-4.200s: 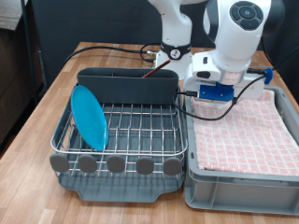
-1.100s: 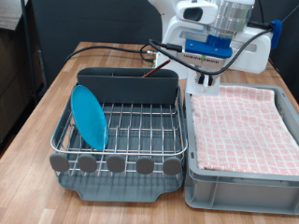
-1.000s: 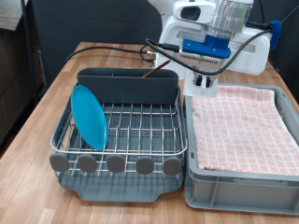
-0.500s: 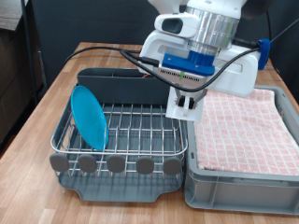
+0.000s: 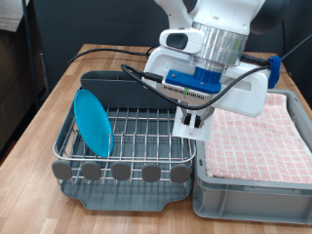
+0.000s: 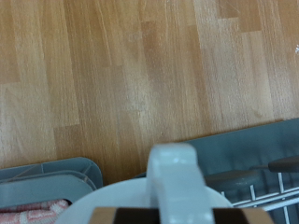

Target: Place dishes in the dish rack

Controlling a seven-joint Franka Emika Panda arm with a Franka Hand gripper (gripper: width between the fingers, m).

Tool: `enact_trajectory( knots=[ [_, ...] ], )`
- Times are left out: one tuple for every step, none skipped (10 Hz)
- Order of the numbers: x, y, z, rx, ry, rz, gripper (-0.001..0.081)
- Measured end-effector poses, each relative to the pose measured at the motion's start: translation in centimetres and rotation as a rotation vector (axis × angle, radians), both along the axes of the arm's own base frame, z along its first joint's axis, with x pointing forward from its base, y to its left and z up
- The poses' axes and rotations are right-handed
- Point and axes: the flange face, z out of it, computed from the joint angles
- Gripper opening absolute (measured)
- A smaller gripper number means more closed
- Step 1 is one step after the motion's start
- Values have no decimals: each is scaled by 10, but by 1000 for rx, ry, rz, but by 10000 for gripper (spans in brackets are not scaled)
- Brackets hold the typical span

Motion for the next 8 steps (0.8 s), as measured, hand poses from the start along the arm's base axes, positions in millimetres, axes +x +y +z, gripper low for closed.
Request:
enact_trajectory(
  knots=[
    [1, 0, -4, 0, -4, -1, 71],
    [2, 0, -10, 0, 1, -3, 71],
    [2, -2, -17, 1, 12, -9, 71],
    [3, -4, -24, -2, 23, -11, 71],
    [3, -6, -30, -6, 29, -12, 71],
    [5, -8, -35, -8, 25, -11, 71],
    [6, -11, -40, -11, 20, -9, 71],
    [7, -14, -44, -11, 15, -5, 71]
  ],
)
